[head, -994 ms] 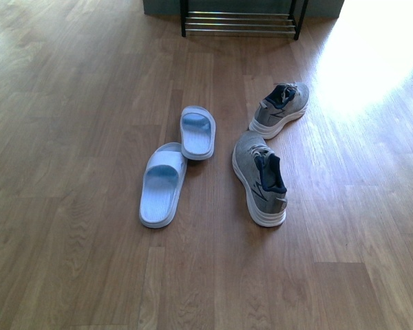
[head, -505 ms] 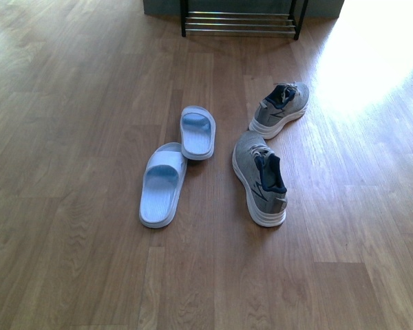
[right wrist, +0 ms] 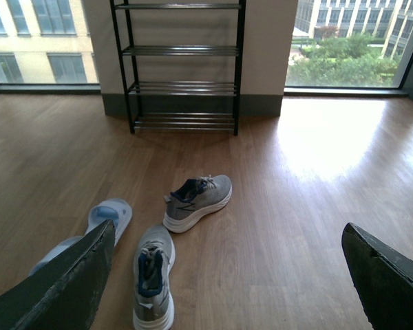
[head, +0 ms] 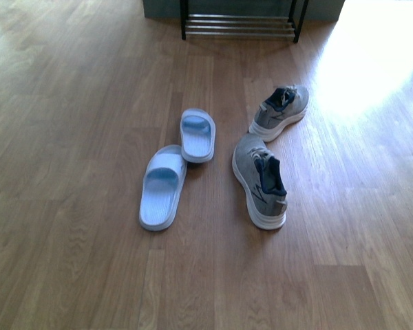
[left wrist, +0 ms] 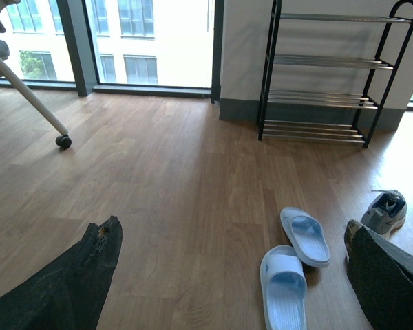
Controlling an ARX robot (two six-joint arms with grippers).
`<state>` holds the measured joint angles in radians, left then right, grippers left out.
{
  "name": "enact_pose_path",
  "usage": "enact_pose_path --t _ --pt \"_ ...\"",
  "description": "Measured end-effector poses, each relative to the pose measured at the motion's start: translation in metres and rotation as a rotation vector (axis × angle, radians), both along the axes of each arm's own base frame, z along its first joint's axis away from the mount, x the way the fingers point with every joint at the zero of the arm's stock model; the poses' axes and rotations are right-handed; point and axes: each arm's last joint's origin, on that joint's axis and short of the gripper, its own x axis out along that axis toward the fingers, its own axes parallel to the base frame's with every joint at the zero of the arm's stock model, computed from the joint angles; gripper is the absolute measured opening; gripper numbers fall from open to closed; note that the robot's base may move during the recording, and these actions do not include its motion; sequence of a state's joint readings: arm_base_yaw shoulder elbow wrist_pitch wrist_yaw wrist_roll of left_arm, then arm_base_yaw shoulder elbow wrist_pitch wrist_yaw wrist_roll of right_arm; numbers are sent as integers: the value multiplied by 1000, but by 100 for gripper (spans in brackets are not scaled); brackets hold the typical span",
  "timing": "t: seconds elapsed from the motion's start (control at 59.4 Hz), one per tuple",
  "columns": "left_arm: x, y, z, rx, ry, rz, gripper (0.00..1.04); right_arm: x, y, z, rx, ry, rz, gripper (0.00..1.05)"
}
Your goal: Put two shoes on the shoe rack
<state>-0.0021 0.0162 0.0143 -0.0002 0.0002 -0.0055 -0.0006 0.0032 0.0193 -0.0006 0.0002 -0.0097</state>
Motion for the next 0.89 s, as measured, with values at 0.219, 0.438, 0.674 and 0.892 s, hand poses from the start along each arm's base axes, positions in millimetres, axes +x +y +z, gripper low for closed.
enact_pose_path --t 0.219,0.438,0.674,0.892 --pt "0 0 0 0 0 0 95 0 0 0 0 0 0 95" --pt "0 0 0 0 0 0 95 0 0 0 0 0 0 95" --pt "0 0 0 0 0 0 95 0 0 0 0 0 0 95" --pt "0 0 0 0 0 0 95 0 0 0 0 0 0 95"
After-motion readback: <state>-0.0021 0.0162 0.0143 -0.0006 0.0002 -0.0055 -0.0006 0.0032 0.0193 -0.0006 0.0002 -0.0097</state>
